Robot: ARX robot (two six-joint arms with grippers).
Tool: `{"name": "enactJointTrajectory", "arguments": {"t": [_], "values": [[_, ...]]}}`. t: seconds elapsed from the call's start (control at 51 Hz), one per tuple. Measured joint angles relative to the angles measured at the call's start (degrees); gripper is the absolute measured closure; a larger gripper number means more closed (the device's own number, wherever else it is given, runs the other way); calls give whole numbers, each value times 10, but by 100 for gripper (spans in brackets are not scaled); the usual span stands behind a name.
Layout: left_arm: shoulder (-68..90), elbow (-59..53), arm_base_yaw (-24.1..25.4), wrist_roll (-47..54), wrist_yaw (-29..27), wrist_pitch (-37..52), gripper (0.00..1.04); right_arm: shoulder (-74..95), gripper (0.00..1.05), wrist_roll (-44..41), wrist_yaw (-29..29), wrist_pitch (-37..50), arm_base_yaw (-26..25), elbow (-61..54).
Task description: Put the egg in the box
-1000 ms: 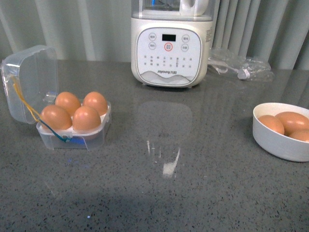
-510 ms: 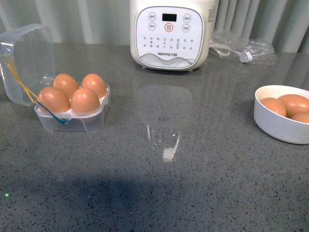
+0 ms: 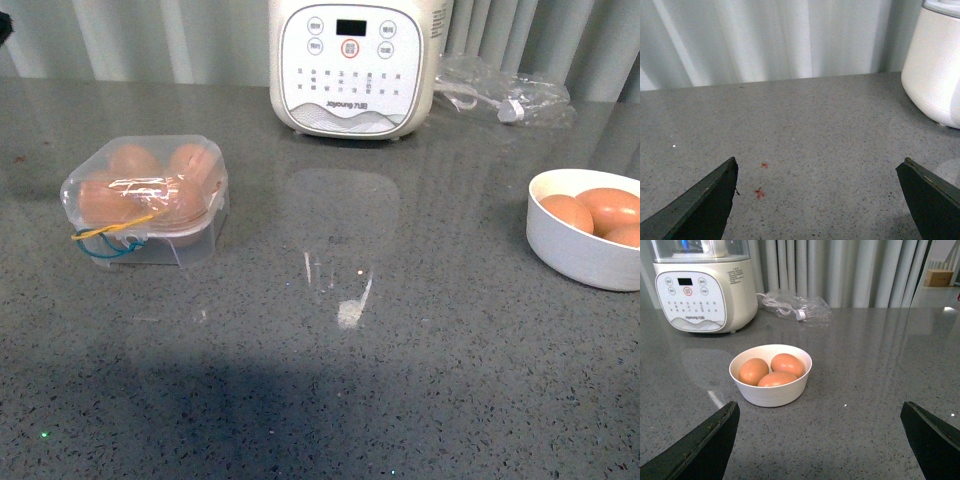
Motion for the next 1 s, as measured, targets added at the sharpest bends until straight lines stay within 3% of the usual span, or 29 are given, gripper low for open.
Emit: {"name": "enactJointTrajectory", "arguments": {"t": [0.275,0.353,0.569,0.667,1.0], "values": [[-154,-104,83,-92,43,-88,7,0,7,0,0,0,0,0],[-208,-121,90,-85,30,-136,7,0,7,0,0,0,0,0],[-219,-126,90,-78,38,-133,8,0,7,0,0,0,0,0],[-245,-191,74,-78,53,-39,31,0,7,0,0,0,0,0],[-381,-338,4,-81,-10,-31,101,0,7,0,0,0,0,0]]}}
